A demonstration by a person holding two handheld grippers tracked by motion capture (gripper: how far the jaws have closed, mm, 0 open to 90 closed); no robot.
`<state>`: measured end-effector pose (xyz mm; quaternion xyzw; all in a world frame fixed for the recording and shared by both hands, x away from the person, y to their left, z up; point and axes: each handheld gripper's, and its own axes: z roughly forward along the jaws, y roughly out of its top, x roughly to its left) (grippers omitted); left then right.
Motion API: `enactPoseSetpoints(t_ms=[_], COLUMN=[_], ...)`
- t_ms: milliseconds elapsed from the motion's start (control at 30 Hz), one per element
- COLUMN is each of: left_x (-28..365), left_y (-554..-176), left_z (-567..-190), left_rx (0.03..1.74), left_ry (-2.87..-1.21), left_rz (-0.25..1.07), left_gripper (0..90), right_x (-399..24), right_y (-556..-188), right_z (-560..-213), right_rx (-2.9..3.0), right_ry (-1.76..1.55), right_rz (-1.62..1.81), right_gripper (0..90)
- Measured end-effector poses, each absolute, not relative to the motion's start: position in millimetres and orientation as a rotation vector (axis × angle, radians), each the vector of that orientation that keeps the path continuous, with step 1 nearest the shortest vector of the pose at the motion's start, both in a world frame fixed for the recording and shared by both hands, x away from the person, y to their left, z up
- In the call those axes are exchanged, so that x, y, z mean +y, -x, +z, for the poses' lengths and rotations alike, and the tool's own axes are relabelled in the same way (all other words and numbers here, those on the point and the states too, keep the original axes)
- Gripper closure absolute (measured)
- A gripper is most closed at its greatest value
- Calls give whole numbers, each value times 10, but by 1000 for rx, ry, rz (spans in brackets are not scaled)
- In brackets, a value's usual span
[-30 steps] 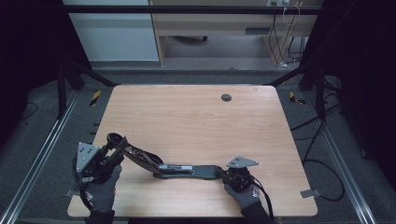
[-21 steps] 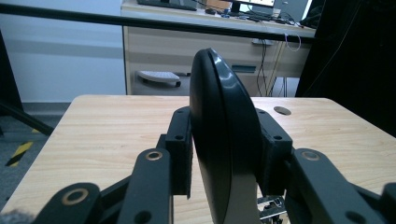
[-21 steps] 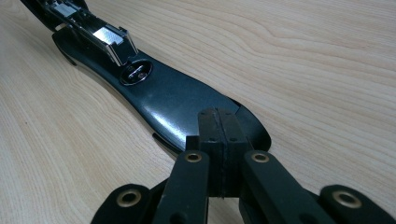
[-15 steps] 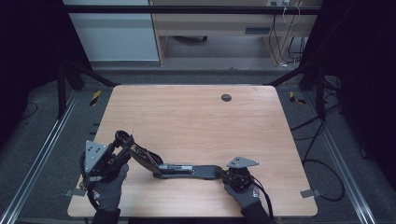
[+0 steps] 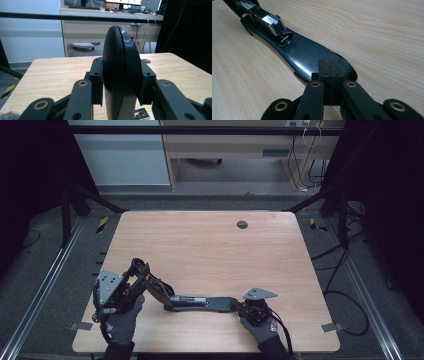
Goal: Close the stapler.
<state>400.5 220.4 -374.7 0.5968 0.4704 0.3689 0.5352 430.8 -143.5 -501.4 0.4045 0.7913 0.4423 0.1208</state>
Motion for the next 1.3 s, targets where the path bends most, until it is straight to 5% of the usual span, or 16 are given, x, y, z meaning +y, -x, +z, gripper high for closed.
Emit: enactPoseSetpoints(t_ms=[1300], left_x=[1672], left_y=[-3974], left_z=[-3709], left_rx=[1031], left_ry=[-1516], left_rz=[1069], left_gripper=[637], right_x=[-1427], right_y=[-4310], right_z=[-5018], right_rx=[2310], right_ry=[-1185], right_rz=[1301], right_gripper=[900])
